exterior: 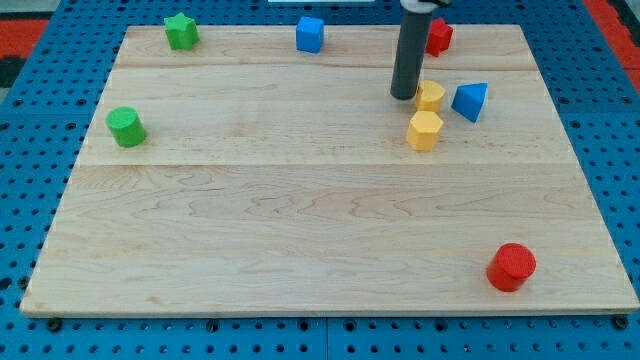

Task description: Move the blue triangle towards the right of the yellow hexagon

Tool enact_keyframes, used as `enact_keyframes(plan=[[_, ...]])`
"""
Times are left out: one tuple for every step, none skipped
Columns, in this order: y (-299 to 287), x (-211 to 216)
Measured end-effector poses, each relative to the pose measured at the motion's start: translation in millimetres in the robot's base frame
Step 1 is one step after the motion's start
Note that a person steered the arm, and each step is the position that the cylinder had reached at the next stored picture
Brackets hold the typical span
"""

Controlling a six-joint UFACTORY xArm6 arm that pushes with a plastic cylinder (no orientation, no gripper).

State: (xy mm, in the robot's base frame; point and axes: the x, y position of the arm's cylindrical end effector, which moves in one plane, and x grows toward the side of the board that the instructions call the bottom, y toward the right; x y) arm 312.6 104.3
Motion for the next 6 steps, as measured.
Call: enact_keyframes(plan=[[57.1,-9.1],[109.7,1.6],[78.5,27.2],[66.2,58.3],[102.1,57.7],[138.2,67.1]])
